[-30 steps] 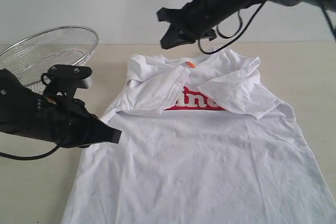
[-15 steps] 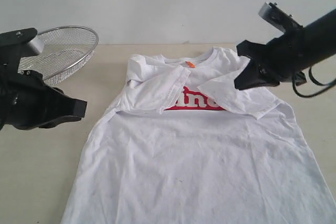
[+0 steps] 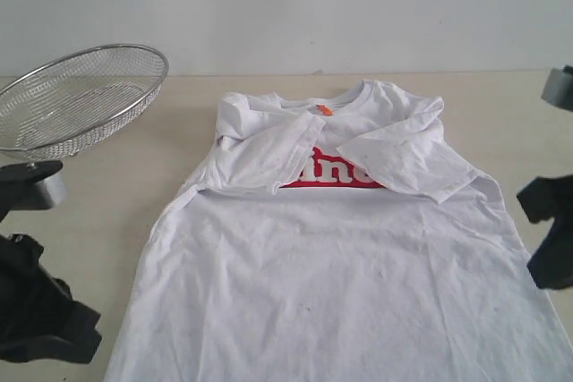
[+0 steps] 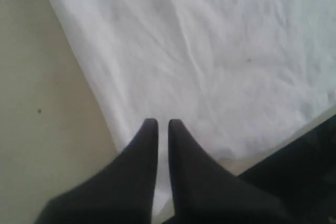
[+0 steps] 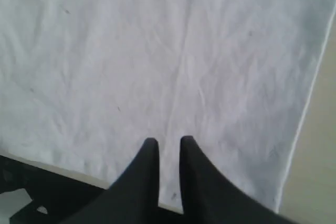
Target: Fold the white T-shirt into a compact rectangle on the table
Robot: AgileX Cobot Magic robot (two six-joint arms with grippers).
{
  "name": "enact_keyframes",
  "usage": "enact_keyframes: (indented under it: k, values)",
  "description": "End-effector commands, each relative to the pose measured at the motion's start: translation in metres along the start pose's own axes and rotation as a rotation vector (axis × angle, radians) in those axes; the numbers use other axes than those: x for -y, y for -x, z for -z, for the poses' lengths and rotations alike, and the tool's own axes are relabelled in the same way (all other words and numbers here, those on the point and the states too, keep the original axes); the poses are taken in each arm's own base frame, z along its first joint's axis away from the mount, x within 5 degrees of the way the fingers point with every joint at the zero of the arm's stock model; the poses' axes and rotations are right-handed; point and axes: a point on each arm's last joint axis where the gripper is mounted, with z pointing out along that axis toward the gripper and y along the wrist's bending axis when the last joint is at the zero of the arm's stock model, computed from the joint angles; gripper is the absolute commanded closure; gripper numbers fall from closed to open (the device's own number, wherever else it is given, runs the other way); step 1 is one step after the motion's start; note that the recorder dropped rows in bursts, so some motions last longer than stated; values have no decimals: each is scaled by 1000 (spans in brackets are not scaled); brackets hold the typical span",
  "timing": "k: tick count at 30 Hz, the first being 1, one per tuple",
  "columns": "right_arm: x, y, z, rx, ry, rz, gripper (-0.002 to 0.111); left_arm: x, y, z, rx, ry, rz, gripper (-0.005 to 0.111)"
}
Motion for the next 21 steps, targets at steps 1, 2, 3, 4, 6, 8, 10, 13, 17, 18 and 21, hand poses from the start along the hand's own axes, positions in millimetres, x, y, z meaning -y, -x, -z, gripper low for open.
enact_keyframes:
  k: [1,2,3,4,6,8,10,13,17,18,21]
  values:
    - [9,-23,-9,-92,-80,-74,77,0,-14,-3,-102,-20,26,78]
    - [11,-29,-12,-131,-91,-100,69,0,-17,-3,-129,-27,29,70]
    - [13,-34,-15,-164,-93,-110,63,0,-19,-4,-145,-31,35,64]
    - [15,-40,-19,-183,-107,-130,57,0,-21,-4,-161,-33,45,58]
    - [20,-53,-26,-219,-138,-155,52,-1,-26,-7,-186,-29,59,54]
    - [26,-64,-30,-247,-190,-158,53,-3,-32,-10,-203,-19,95,54]
    - [31,-68,-30,-251,-245,-172,53,-4,-34,-12,-207,-24,110,54]
    - [30,-70,-27,-232,-253,-167,53,-4,-35,-14,-205,-27,117,54]
    - [30,-70,-27,-230,-255,-184,53,-4,-39,-14,-237,-28,176,54]
    - [30,-70,-27,-229,-256,-191,53,-3,-41,-14,-255,-29,187,54]
    - [30,-70,-27,-227,-258,-210,53,-4,-43,-16,-261,-23,216,54]
